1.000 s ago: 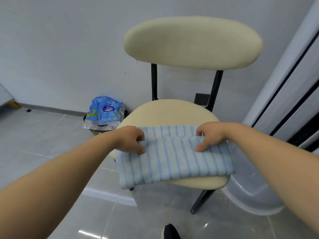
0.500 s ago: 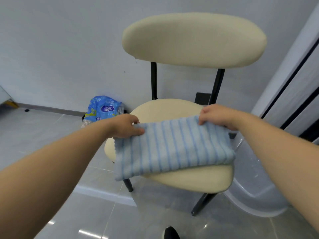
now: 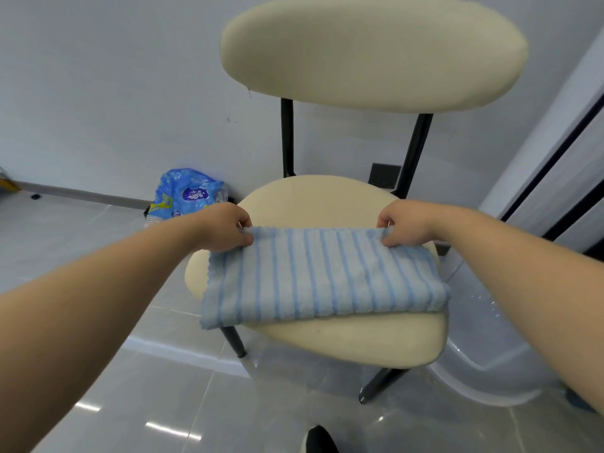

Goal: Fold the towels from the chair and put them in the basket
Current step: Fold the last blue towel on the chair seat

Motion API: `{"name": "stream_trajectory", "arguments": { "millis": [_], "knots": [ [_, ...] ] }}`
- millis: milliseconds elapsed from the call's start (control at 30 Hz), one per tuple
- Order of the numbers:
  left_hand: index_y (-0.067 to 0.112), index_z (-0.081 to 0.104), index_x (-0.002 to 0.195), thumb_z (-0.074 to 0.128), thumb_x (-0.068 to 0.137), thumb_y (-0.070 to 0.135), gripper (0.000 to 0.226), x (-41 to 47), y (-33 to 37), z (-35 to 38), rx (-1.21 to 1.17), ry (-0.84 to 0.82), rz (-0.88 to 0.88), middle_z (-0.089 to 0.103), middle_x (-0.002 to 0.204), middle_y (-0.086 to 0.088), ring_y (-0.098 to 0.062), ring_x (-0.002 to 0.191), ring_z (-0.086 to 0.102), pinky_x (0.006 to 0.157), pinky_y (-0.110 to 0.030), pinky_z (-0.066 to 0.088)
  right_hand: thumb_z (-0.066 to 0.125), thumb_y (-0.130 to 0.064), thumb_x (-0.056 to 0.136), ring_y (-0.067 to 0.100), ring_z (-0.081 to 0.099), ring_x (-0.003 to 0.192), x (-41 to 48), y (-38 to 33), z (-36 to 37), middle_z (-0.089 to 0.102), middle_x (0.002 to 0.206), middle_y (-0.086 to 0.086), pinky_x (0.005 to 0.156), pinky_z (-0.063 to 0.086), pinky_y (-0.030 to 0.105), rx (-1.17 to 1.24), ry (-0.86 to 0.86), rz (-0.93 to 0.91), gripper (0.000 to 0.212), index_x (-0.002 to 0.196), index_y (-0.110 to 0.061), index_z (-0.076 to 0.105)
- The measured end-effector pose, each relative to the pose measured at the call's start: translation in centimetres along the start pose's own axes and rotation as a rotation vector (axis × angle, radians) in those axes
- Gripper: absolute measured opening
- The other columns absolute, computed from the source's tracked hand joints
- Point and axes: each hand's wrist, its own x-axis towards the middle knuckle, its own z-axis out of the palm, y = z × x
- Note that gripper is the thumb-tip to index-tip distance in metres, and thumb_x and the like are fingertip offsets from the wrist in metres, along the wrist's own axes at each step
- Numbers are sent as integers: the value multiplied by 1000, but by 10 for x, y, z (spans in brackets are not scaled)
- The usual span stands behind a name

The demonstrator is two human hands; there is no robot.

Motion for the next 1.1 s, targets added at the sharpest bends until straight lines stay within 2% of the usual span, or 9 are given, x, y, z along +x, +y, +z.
{"name": "stream_trajectory", "arguments": {
  "millis": [200,333,500,600,767,867,933,1033,1100],
  "knots": [
    [19,57,92,65,91,24,10,2,-9,-1,-42,36,-39,55,89,4,-21,89,53,74,-31,43,52,-31,101,22,55,104,-3,-1,-11,56,121,3,82,45,33,-25,33,-28,29,127,-20,53],
    [14,59,100,62,93,23,11,6,-9,5,35,71,-12,58,100,-3,-23,92,53,74,-31,42,50,-30,102,22,54,101,4,-3,-2,57,126,7,81,47,33,-133,1,-17,30,130,-18,53],
    [15,58,119,62,94,30,30,8,-5,8,209,86,27,59,113,-2,-25,105,55,83,-31,44,53,-30,101,24,53,106,7,-5,3,56,127,6,90,48,36,-134,-2,12,42,141,-23,43],
    [20,60,121,65,92,37,34,6,-11,3,247,89,30,61,117,0,-22,104,56,85,-33,47,58,-32,97,26,55,117,7,-2,0,54,137,5,98,50,40,-134,-32,15,52,146,-26,41],
    [27,62,109,74,85,32,27,0,-20,-7,117,-21,17,60,96,12,-13,89,59,78,-27,46,68,-36,91,22,57,109,5,6,-3,56,127,1,96,52,39,-109,-72,28,49,135,-23,51],
    [29,62,98,77,82,30,22,-1,-21,-6,62,-82,17,62,95,9,-13,86,62,80,-32,54,72,-33,88,19,58,100,5,10,-2,59,115,-1,90,54,37,-100,-97,24,26,107,-26,55],
    [29,61,86,77,81,28,17,-4,-17,-5,75,-98,34,62,90,6,-14,82,60,78,-35,55,75,-31,85,18,56,92,2,10,-3,57,104,-2,81,52,34,-104,-95,10,27,94,-29,50],
    [27,60,83,78,79,28,19,-14,-11,-10,51,-89,51,61,85,6,-15,79,57,74,-34,52,78,-35,82,18,55,93,-13,6,-11,54,100,-6,80,49,33,-161,-83,-7,37,105,-29,50],
    [25,58,84,80,77,30,23,-28,-7,-22,47,-79,74,59,83,7,-13,76,54,69,-30,47,79,-42,81,17,54,86,-28,4,-21,57,96,-4,77,48,33,-247,-68,-15,34,96,-23,54]
  ]
}}
